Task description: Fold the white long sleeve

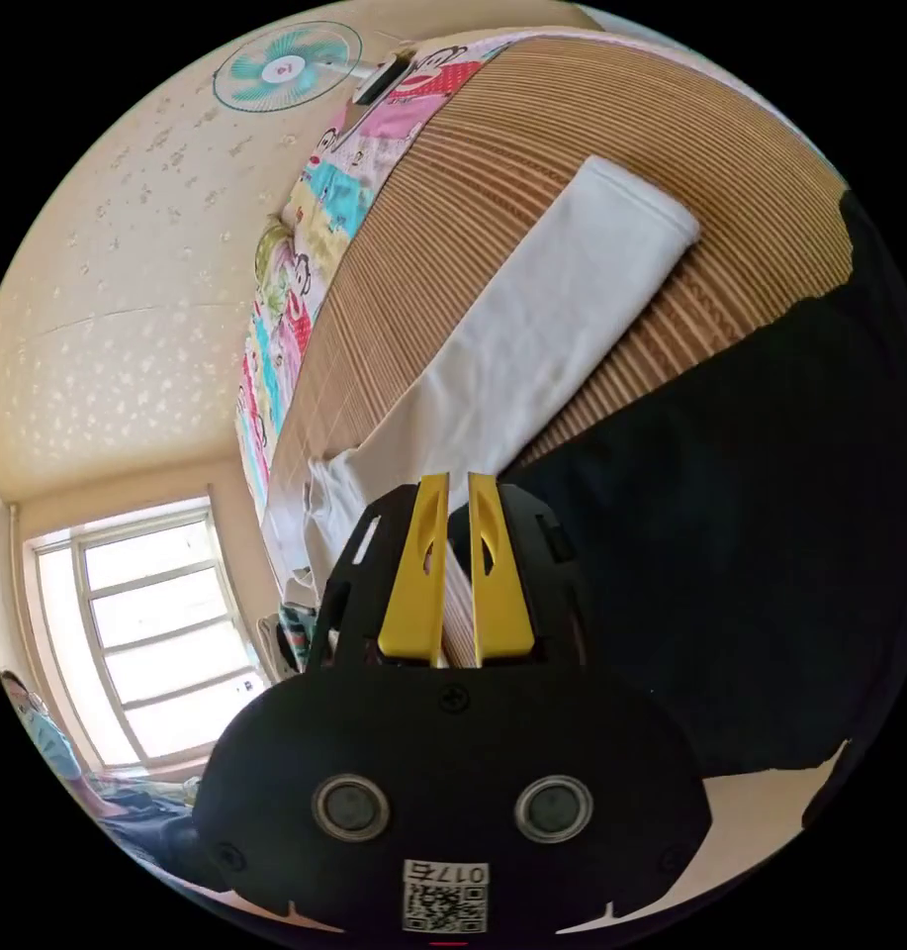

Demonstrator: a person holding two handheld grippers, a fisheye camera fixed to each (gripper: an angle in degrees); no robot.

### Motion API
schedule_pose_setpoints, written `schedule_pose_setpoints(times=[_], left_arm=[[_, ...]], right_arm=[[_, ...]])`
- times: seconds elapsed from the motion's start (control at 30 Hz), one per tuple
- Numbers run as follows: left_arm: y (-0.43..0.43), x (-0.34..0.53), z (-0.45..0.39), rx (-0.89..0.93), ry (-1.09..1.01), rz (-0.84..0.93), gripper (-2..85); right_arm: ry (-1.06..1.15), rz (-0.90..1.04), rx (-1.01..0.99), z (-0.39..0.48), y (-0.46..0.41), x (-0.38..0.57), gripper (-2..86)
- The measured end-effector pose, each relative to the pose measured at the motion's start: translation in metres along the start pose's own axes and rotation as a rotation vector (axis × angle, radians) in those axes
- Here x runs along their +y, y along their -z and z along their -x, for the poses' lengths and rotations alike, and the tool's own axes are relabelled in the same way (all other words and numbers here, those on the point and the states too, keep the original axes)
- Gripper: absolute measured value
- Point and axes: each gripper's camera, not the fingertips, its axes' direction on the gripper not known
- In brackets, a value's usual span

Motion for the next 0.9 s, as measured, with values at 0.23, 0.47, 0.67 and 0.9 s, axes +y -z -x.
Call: schedule_pose_setpoints(times=[0.23,0.47,0.67,0.9], left_arm=[[-0.025,0.017,-0.008,-0.008,0.017,0.178,4.1],[-0.016,-0.003,-0.017,-0.012,0.055,0.198,-0.4],[0.038,-0.036,-0.018,0.100,0.041,0.042,-0.5],[0.150,-0.089,0.084,0.277,0.254,-0.316,5.7]], right_arm=[[-0.166,-0.068,0.103,-0.046,-0.016,-0.035,11.7],[-0.143,-0.193,-0.353,-0.071,-0.011,0.002,3.8],[0.029,-0.166,-0.299,-0.044,0.035,0.071,3.2],[0.263,-0.596,0.205,0.108,0.064,0.217,2.9]])
